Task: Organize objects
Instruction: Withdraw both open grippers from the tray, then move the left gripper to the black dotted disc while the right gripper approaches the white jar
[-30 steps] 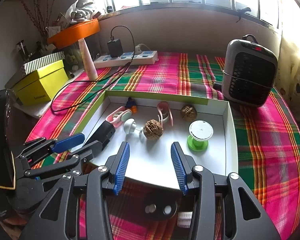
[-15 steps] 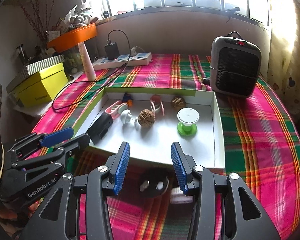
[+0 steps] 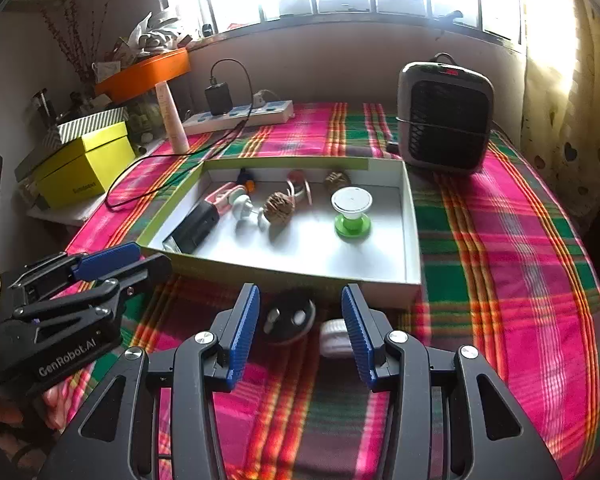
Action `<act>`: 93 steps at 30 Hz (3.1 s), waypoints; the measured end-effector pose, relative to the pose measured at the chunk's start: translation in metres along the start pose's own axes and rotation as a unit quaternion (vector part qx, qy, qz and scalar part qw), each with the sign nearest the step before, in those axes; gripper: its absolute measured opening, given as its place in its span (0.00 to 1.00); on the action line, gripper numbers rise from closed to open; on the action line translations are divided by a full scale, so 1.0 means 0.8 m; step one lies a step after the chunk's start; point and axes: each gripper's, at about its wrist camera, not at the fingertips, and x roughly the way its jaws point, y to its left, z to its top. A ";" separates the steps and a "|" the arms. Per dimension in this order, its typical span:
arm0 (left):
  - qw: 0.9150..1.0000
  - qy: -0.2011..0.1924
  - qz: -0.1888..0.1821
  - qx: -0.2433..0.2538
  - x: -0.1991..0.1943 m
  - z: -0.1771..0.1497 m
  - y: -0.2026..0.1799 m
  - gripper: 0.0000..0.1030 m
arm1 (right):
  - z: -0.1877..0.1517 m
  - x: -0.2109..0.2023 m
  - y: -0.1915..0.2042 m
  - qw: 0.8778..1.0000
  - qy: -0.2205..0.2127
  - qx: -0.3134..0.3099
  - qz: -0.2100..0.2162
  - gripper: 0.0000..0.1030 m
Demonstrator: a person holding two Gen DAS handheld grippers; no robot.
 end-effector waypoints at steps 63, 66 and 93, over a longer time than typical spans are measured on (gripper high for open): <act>0.994 0.068 -0.082 0.031 0.074 -0.009 -0.082 0.39 | -0.046 -0.004 -0.081 0.998 0.036 0.054 -0.011 0.53; 0.994 0.068 -0.084 0.027 0.073 -0.010 -0.079 0.39 | -0.045 -0.004 -0.078 0.998 0.037 0.051 -0.013 0.53; 0.995 0.062 -0.081 -0.005 0.059 -0.021 -0.036 0.39 | -0.018 0.039 -0.029 0.998 0.055 -0.006 -0.024 0.53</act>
